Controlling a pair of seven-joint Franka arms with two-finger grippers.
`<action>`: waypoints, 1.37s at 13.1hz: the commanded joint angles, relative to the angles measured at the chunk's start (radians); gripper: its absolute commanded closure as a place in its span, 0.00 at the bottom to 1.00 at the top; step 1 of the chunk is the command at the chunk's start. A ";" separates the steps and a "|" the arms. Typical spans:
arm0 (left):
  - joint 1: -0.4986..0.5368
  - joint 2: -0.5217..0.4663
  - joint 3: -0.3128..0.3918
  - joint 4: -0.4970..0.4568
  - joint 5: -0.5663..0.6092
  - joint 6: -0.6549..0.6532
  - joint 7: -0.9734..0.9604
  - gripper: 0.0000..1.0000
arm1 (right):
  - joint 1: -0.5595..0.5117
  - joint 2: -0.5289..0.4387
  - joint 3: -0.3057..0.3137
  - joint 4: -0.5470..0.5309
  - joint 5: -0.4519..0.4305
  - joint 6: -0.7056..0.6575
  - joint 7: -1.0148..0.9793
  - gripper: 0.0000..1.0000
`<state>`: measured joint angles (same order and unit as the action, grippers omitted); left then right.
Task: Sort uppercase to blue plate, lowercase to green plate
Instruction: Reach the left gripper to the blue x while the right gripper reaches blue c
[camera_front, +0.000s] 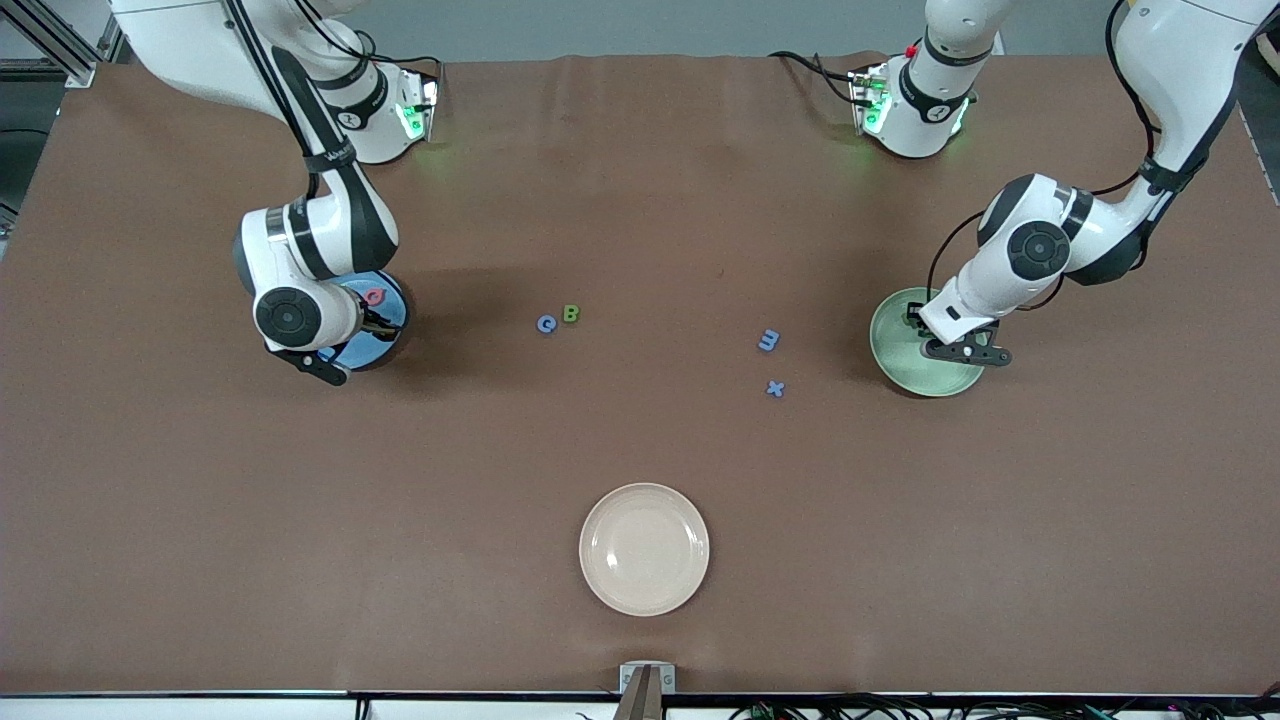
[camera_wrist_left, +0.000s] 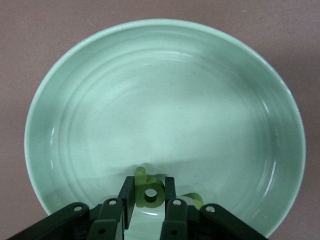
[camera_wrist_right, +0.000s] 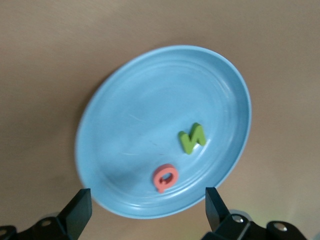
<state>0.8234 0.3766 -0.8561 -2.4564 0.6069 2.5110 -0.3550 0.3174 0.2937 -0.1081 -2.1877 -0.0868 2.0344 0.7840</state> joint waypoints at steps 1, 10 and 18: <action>0.029 -0.007 -0.015 -0.022 0.039 0.022 -0.002 0.87 | 0.063 -0.013 0.013 0.018 0.083 0.020 0.118 0.00; 0.025 -0.007 -0.079 0.029 0.048 -0.038 -0.045 0.00 | 0.278 0.090 0.013 0.167 0.188 0.127 0.604 0.00; -0.214 0.231 -0.176 0.371 0.028 -0.222 -0.637 0.00 | 0.402 0.186 0.013 0.172 0.197 0.335 0.830 0.01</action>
<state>0.6784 0.5000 -1.0361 -2.1984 0.6359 2.3547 -0.8640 0.6944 0.4660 -0.0872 -2.0253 0.0951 2.3482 1.5700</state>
